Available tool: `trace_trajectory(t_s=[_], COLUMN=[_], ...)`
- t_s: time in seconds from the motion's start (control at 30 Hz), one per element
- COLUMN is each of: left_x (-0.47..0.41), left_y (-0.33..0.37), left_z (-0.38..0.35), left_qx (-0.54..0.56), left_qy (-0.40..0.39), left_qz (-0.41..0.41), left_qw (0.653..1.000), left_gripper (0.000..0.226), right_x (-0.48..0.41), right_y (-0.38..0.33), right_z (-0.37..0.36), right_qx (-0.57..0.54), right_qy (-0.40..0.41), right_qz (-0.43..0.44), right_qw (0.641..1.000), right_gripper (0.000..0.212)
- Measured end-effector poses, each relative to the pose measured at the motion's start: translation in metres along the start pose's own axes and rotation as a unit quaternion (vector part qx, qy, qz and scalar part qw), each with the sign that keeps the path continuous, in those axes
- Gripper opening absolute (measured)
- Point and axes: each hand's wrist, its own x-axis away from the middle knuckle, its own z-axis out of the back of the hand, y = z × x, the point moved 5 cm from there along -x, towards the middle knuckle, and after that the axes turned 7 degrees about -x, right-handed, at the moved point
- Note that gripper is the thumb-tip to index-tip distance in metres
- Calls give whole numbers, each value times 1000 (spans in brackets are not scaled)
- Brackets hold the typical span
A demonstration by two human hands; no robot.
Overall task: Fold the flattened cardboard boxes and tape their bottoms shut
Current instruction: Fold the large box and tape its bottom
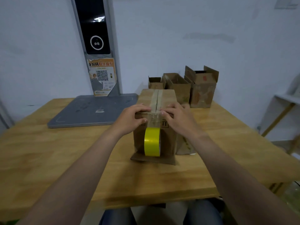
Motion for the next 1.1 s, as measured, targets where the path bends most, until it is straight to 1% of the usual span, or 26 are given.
trace_trajectory(t_s=[0.07,0.1,0.13,0.2,0.23,0.27,0.3,0.37,0.4,0.43,0.47,0.53,0.57,0.67,0.73,0.77,0.83,0.93,1.1], left_x=[-13,-19,-23,-31,-33,-34,-33,-20,-11,-2,4,12,13,11,12,14,15,15,15], left_y=[-9,-12,-14,-13,-12,-13,-14,-21,-24,-29,-32,-31,-29,-24,-20,-16,-8,-1,5], left_z=[0,0,0,-1,-1,0,2,9,10,4,-8,-35,-44,-54,-60,-62,-65,-64,-63], left_qx=[-5,-4,1,10,6,-9,-35,-85,-79,-46,1,95,147,280,339,361,388,400,357], left_qy=[-6,-13,-20,-29,-28,-10,29,145,174,165,127,38,26,34,-2,-25,-52,-77,-163], left_qz=[1,-2,-8,-16,-14,-4,19,98,142,188,229,283,303,347,358,352,332,325,316], left_qw=[1000,1000,1000,999,999,1000,999,981,971,967,965,954,941,894,870,863,858,854,864], left_gripper=[52,52,52,49,46,42,38,26,25,25,23,20,18,13,18,21,28,39,31], right_x=[-19,-29,-39,-53,-58,-61,-62,-62,-62,-63,-62,-61,-61,-60,-58,-57,-57,-56,-57], right_y=[-5,-10,-16,-24,-27,-29,-29,-27,-26,-25,-23,-23,-23,-26,-27,-27,-28,-28,-26], right_z=[7,8,7,-4,-10,-16,-20,-25,-26,-28,-30,-32,-32,-31,-30,-30,-30,-31,-33], right_qx=[54,56,48,35,47,75,109,148,156,165,173,177,170,163,175,181,191,187,170], right_qy=[6,1,-15,-64,-80,-80,-68,-47,-44,-43,-42,-43,-46,-47,-34,-29,-21,-16,-1], right_qz=[30,43,53,60,67,83,102,126,132,136,138,140,135,137,146,149,156,165,170], right_qw=[998,997,997,996,993,991,987,980,978,976,974,973,975,976,973,972,969,968,971], right_gripper=[58,63,63,54,51,49,48,51,55,59,61,64,64,64,61,59,58,56,56])
